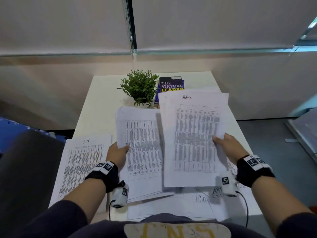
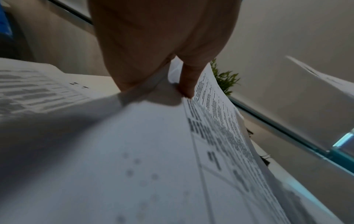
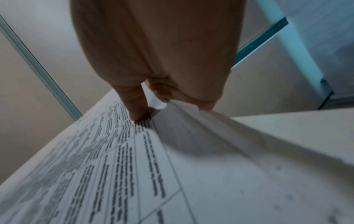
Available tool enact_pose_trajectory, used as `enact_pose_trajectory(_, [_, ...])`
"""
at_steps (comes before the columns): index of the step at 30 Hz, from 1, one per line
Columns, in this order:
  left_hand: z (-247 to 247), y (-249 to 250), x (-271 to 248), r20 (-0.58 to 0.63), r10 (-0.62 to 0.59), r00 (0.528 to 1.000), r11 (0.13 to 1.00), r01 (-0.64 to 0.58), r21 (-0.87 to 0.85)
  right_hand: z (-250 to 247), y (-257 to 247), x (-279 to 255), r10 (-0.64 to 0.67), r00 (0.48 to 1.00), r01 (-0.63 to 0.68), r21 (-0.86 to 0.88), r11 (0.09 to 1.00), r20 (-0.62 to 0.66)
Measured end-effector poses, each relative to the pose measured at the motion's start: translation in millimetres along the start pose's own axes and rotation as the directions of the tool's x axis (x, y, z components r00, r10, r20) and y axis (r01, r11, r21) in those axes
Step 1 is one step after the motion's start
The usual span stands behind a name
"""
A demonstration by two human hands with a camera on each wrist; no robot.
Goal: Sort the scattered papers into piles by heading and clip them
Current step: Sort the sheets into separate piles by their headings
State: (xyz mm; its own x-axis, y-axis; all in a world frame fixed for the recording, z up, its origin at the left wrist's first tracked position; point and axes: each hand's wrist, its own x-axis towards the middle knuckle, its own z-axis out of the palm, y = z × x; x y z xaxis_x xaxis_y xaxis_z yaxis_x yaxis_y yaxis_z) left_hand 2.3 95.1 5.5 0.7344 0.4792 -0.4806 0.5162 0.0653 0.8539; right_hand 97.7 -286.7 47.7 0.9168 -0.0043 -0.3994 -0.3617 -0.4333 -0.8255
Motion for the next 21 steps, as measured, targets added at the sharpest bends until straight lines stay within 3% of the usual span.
enact_pose_trajectory(4, [27,21,-12,0.121,-0.007,0.993,0.997,0.015,-0.069,46,0,-7,0.05,0.991,-0.06,0.08,0.995,0.127])
enact_pose_trajectory(8, [47,37,-24,0.235,-0.036,0.971,0.998,0.049,-0.051,73,2,-12,0.111,0.981,-0.129,0.104,0.986,0.161])
enact_pose_trajectory(12, [53,37,-32,0.204,-0.044,0.978,0.995,0.062,-0.082,80,-3,-19,0.098,0.982,-0.137,0.255,0.957,0.161])
enact_pose_trajectory(15, [58,34,-34,0.139,-0.063,0.988,0.995,0.072,-0.062,82,-5,-20,0.023,0.994,-0.044,0.187,0.981,0.111])
enact_pose_trajectory(17, [61,45,-49,0.108,0.051,0.993,0.999,-0.052,0.008,84,-3,-16,-0.038,0.996,0.032,0.08,0.996,0.077])
enact_pose_trajectory(19, [60,51,-53,0.129,0.214,0.968,0.972,-0.223,0.066,83,-10,-18,-0.086,0.995,0.082,0.078,0.994,0.05])
enact_pose_trajectory(21, [58,59,-51,0.109,0.291,0.951,0.95,-0.3,0.085,82,-21,-19,-0.167,0.986,0.166,0.099,0.981,0.004])
